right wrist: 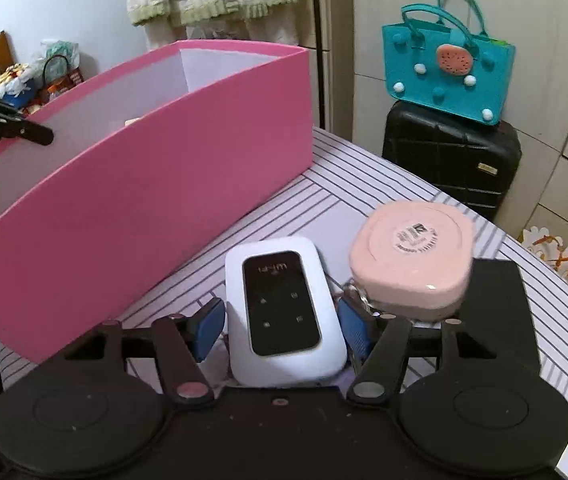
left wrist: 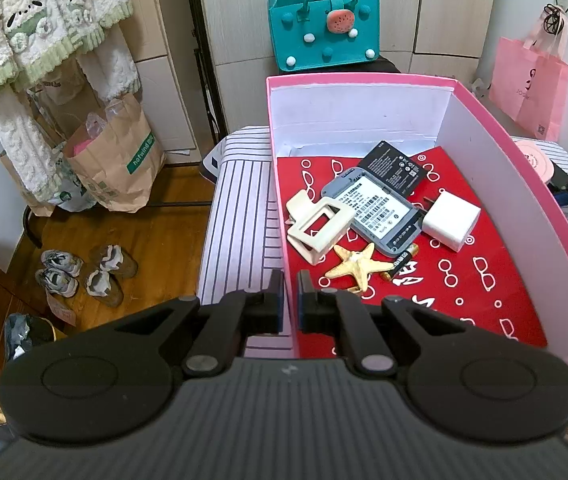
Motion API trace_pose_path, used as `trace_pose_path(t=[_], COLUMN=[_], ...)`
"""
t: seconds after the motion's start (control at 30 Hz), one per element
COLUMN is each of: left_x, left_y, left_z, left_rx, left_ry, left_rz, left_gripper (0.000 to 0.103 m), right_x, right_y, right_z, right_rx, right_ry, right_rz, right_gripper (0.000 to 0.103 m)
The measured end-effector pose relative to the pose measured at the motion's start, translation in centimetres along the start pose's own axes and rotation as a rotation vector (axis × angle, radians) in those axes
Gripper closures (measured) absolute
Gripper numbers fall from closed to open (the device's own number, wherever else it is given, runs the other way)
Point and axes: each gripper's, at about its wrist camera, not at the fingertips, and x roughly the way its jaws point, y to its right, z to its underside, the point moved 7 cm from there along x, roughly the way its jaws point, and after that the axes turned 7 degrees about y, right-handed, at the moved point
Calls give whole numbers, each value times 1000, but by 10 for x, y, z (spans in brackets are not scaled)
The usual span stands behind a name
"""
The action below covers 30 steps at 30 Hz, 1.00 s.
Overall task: Organize rigid objects
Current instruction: 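Grasp the white Wi-Fi router with the right gripper, then lower the Wi-Fi router into the box beside the starfish, release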
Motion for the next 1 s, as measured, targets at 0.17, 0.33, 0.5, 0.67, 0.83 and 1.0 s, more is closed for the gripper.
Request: trace_pose_path(t=[0.17, 0.33, 0.5, 0.67, 0.83, 1.0], left_x=[0, 0, 1, 0, -1, -1], left_y=[-2, 4, 6, 7, 8, 6], left_z=[0, 2, 2, 2, 3, 3], left_rx=[-9, 36, 57, 87, 103, 94], left_ry=[-2, 4, 4, 7, 19, 27], left_rz=[5, -8, -10, -7, 0, 15], left_gripper=[97, 98, 98, 98, 98, 97], right_x=[12, 10, 0, -24, -54, -70], right_y=[-11, -8, -11, -21, -32, -51], right_z=[-1, -5, -11, -28, -56, -87], right_rx=[-110, -53, 30, 14, 9, 0], right_ry=[-38, -69, -56, -7, 78, 139], right_rz=[26, 45, 38, 52, 43, -25], right_gripper=[35, 37, 37, 37, 37, 37])
